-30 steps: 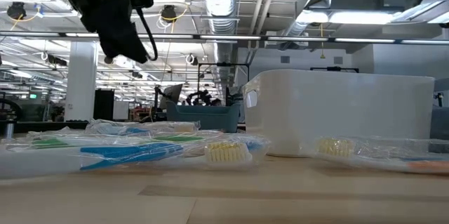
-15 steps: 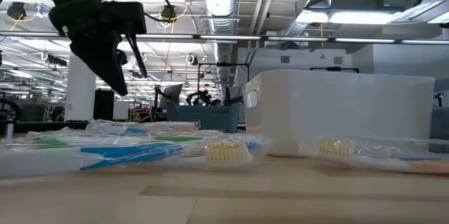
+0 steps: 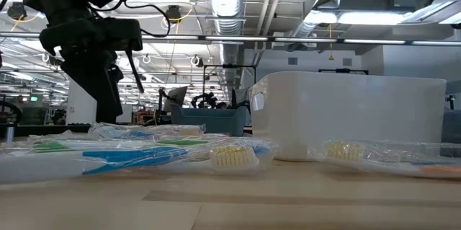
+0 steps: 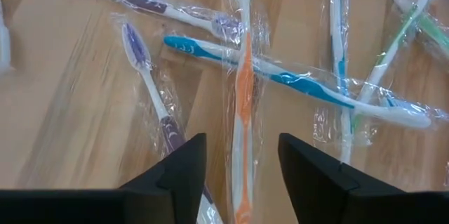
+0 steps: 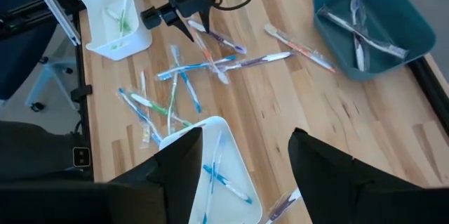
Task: Pick & Place Toothbrushes
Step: Put the orange toothbrush into the black bin
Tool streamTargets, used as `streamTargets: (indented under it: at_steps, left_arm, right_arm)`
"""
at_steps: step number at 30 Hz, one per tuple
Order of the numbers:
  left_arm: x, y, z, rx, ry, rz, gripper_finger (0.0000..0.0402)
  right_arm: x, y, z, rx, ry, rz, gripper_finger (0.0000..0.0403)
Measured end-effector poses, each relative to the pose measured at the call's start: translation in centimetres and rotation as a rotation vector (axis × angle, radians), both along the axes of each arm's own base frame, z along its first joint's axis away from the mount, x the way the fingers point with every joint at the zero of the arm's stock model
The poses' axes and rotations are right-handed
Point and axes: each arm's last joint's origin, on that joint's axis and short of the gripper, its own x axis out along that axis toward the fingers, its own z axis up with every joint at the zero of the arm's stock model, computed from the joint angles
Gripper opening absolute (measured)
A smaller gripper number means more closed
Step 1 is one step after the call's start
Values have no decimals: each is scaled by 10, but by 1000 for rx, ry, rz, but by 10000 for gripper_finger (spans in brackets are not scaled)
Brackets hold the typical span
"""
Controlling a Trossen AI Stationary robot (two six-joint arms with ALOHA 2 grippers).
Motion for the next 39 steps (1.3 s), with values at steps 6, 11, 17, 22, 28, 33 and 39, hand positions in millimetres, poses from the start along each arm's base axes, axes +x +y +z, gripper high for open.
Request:
streamTargets:
  at_steps: [6, 11, 17, 22, 28, 33, 39]
  left_arm:
    - [0, 0, -3, -5, -29, 0, 176]
    - [-2, 0, -9, -9, -50, 1, 171]
    - [-6, 0, -16, -32, -30, -18, 173]
    - [-5, -1, -17, -39, -29, -31, 169]
    - [-1, -2, -28, -39, 10, -49, 169]
    - [5, -4, -38, -80, 40, -76, 165]
    - [6, -4, -39, -72, 42, -72, 163]
  right_arm:
    - [0, 0, 0, 1, 0, -2, 205]
    - [0, 0, 0, 6, 0, -7, 205]
    - [0, 0, 0, 6, 0, -8, 205]
    - [0, 0, 0, 6, 0, -9, 205]
    - [0, 0, 0, 6, -1, -9, 205]
    - [0, 0, 0, 6, -1, -9, 205]
    - [0, 0, 0, 6, -1, -9, 205]
